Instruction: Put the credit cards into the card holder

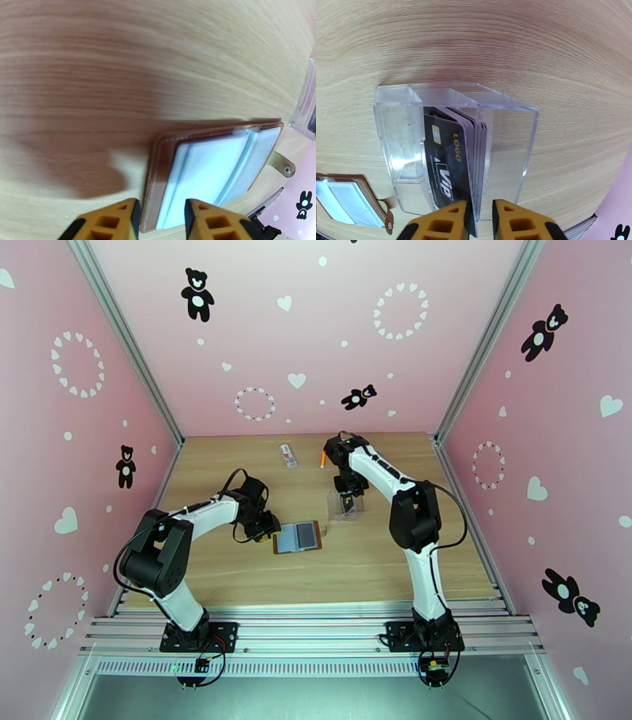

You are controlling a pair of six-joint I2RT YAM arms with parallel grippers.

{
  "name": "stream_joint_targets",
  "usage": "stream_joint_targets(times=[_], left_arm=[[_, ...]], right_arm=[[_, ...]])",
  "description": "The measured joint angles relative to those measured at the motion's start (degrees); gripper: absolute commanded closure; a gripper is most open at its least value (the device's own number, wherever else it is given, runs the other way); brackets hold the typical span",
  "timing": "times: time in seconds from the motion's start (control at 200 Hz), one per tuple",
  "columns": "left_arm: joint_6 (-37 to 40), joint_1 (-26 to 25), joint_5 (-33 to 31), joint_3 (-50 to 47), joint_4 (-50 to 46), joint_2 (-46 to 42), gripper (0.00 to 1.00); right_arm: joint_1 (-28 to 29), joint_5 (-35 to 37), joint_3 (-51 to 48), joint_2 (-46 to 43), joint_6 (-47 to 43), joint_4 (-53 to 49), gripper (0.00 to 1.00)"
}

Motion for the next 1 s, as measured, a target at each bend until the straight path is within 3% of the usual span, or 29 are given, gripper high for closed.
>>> stream_joint_targets(times=[0.34,0.781,0.891,1.001], left_arm=[[0.02,0.0,0.0,0.22,0.0,0.37,0.64],[0.46,0.0,0.0,1.07,-0.13,0.87,0.64],[0.46,0.0,0.0,1.07,-0.13,0.87,0.64],[0.46,0.0,0.0,1.07,-0.13,0.87,0.64]], right_arm=[[-0.44,-2.05,-0.48,-0.02,-0.52,0.57,1.0],[-0.44,-6.4,-0.72,-0.02,-0.72,2.62,1.0],[-0.55,-5.77,-0.72,-0.02,-0.13,2.93,0.67],[-0.85,-5.05,-0.72,-0.02,-0.15,2.8,0.55]])
